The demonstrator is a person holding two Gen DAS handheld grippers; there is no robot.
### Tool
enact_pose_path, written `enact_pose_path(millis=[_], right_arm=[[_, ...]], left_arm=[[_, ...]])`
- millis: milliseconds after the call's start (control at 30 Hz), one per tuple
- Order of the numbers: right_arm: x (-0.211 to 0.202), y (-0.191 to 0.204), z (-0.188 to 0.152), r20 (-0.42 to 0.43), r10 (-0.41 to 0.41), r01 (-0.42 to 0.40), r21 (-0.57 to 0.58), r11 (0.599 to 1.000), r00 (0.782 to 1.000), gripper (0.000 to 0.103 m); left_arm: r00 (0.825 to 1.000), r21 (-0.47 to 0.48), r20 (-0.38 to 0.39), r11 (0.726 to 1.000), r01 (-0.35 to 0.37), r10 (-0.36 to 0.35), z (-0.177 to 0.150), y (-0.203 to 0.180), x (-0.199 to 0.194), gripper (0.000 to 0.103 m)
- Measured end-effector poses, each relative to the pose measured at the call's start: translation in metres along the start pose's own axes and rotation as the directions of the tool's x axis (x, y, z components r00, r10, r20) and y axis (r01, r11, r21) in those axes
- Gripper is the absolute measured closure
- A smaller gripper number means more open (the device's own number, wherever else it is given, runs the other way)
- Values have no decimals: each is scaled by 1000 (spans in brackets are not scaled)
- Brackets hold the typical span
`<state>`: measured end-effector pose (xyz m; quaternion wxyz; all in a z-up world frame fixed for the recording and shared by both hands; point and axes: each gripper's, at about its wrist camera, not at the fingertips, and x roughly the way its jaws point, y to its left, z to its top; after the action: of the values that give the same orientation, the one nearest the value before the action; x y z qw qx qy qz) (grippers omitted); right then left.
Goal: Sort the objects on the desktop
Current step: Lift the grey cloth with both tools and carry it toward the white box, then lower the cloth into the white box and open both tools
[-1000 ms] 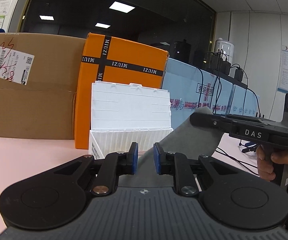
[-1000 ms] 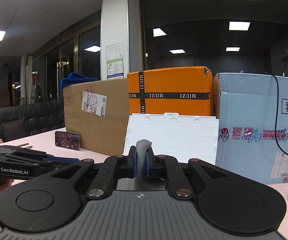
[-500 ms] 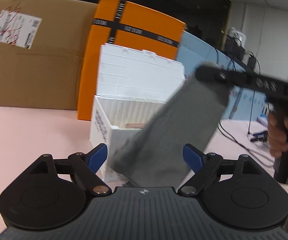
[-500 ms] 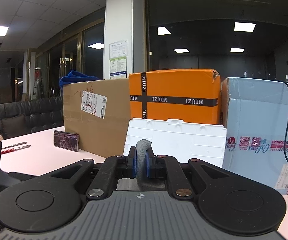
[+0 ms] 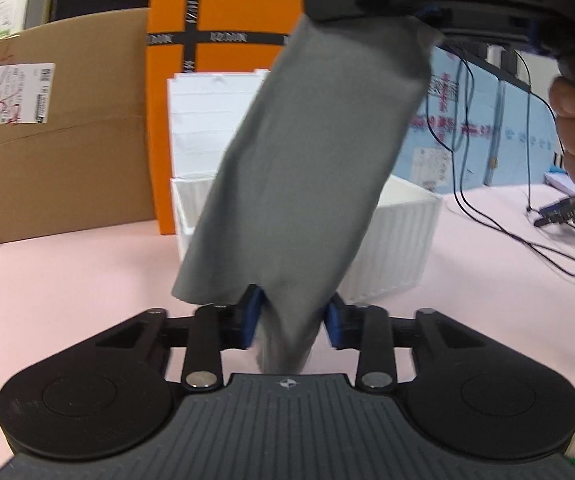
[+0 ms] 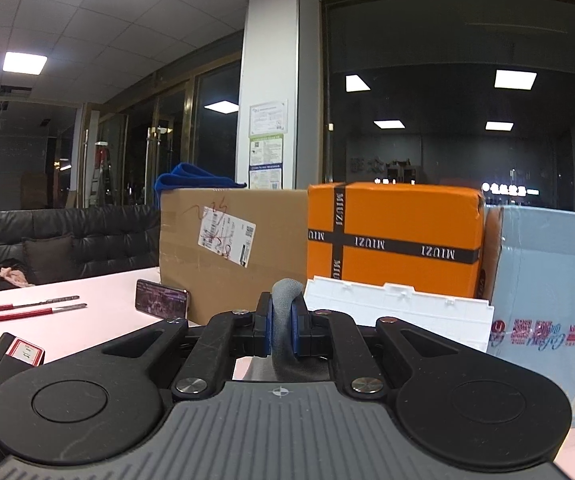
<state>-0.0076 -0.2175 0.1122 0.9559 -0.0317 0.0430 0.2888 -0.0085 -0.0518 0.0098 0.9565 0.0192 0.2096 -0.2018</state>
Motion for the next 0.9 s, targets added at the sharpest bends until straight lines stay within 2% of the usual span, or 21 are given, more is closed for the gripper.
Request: enact_pose_path(millis=[267,633,733,900], right_arm=[[-1,-1,11,77,3,-4,12,1000,997,94],[-9,-23,5,150,-53,45,55,997,987,94],[-5,-33,-1,144,-95,88,57,994,985,94],[7,-56,-13,78,-139,132,91,987,987,94]], left_arm=[[991,-18,109,997,-75,76,22,15,-17,86],[968,60,201,984,-165,150,58,13,-7,86],[966,87,200,979,-183,163,64,9,7,86],[972,134,169,973,-189,166,69,2,36,86]])
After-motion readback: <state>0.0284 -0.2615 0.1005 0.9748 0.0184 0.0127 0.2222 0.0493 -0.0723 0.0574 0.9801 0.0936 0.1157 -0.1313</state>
